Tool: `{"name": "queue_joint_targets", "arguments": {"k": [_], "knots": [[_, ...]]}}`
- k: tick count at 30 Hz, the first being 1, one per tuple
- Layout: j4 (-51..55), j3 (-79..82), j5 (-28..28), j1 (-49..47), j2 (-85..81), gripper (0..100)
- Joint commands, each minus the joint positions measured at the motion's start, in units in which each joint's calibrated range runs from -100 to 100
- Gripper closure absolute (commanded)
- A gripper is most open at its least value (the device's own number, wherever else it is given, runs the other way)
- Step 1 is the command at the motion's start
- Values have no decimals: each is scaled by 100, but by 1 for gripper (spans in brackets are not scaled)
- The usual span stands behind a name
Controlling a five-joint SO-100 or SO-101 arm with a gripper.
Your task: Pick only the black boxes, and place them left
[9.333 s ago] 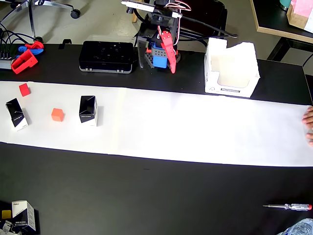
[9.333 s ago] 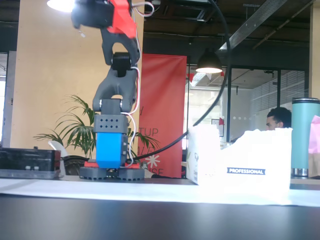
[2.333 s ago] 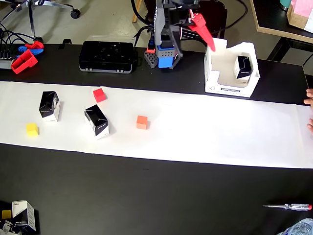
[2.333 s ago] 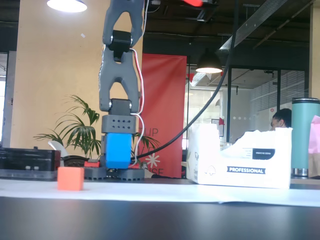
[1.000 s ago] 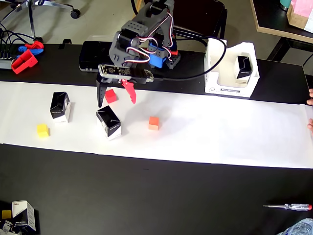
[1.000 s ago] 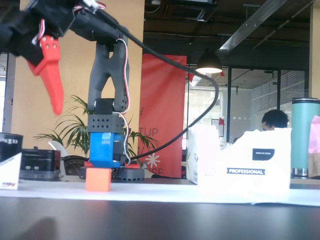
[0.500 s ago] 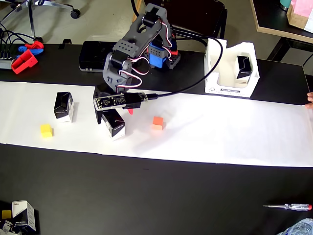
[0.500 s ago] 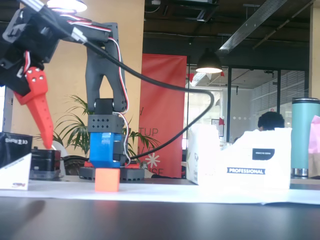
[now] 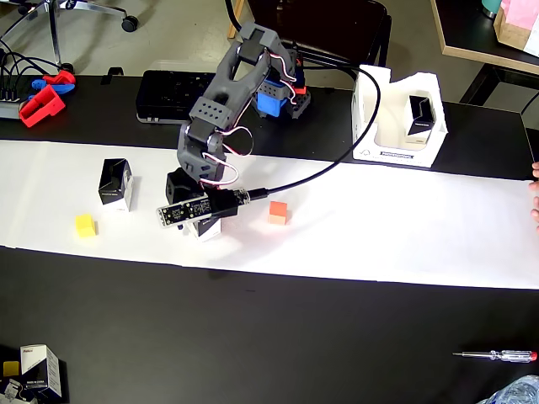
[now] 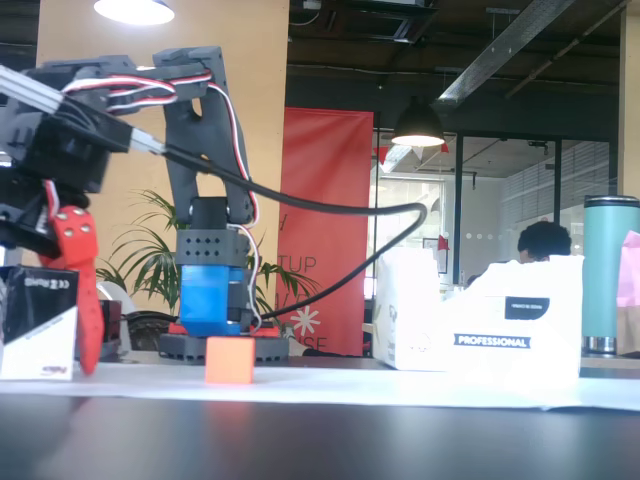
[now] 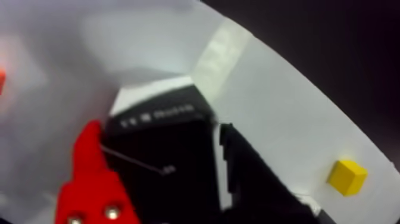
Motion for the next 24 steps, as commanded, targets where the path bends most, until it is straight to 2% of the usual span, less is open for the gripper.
{"name": "queue_joint_targets", "arguments": {"k": [1,4,18,24], "knots": [[74,-489,-461,-313,-254,84],[623,-578,-603,-408,-309,90],[4589,-631,-603,-555,-2885,90],[4700,-82,-993,-1006,-3976,90]]}}
